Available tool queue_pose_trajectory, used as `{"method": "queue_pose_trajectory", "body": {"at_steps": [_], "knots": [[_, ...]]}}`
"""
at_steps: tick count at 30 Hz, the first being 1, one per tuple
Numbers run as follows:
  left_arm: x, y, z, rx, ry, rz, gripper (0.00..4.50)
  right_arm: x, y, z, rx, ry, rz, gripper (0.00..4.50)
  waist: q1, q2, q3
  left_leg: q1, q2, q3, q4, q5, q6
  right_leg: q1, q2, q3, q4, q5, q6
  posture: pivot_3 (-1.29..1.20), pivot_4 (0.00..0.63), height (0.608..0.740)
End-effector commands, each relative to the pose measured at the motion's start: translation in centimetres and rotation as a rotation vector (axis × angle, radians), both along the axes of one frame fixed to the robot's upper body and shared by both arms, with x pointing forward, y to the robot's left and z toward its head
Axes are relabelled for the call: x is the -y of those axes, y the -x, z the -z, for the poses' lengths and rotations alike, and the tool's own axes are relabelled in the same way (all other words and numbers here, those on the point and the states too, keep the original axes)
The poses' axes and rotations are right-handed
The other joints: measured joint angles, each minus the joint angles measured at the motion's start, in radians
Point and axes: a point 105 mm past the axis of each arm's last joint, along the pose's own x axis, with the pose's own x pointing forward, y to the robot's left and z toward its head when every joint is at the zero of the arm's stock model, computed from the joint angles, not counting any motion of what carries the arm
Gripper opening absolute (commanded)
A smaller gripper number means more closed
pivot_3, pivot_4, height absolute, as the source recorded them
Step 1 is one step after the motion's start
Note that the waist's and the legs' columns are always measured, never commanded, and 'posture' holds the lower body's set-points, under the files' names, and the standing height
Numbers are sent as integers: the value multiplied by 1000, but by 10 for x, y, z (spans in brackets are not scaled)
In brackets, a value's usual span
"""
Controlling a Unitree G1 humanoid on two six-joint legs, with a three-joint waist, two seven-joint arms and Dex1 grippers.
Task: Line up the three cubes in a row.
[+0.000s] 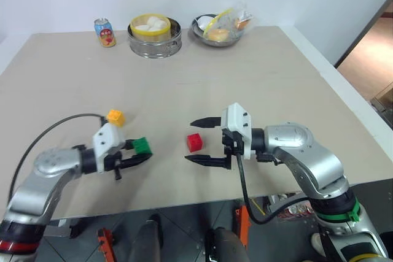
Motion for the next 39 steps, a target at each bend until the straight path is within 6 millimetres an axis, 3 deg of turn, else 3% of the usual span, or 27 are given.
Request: {"method": "queue_pose_trajectory", "body": {"at_steps": [1, 5, 14, 22, 35, 36, 39], "knots": [[11, -12, 0, -7, -16, 69, 1362, 0, 6, -13, 52, -20, 4, 4500, 0, 0, 0, 0, 0, 0, 1, 0, 0, 0, 0, 0, 0, 0, 0, 0, 150, 740], [30, -28, 2, 7, -42, 156, 1362, 0, 7, -13, 57, -28, 28, 4500, 2, 0, 0, -1, 0, 0, 6, -1, 1, 2, 0, 0, 0, 0, 2, 0, 150, 740], [45, -30, 17, 31, -113, 258, 1362, 1, 2, -13, 37, -40, 59, 4500, 2, 0, 0, -1, 0, -1, 8, -2, 1, 3, 0, 1, 0, 1, 2, 0, 150, 740], [44, -37, 17, 47, -126, 222, 1362, 0, 0, -14, 50, -43, 60, 4500, 2, 0, 0, -1, 0, -1, 8, -2, 1, 3, 0, 1, 0, 2, 3, 0, 150, 740], [44, -33, 25, -3, -125, 220, 1362, 1, -2, -12, 58, -37, 65, 4500, 2, 0, 0, -1, 0, -1, 10, -2, 1, 4, 0, 1, 1, 3, 3, 0, 150, 740], [42, -32, 25, 2, -135, 227, 2394, 1, -2, -12, 58, -37, 66, 4500, 2, 0, 0, -1, 0, -1, 10, -2, 1, 4, 0, 1, 1, 3, 4, 0, 150, 740], [38, -31, 22, 12, -147, 228, 3334, 2, -3, -13, 59, -37, 70, 4500, 2, 0, 0, -1, 0, -1, 10, -2, 1, 4, 0, 1, 1, 4, 3, 0, 150, 740]]}}
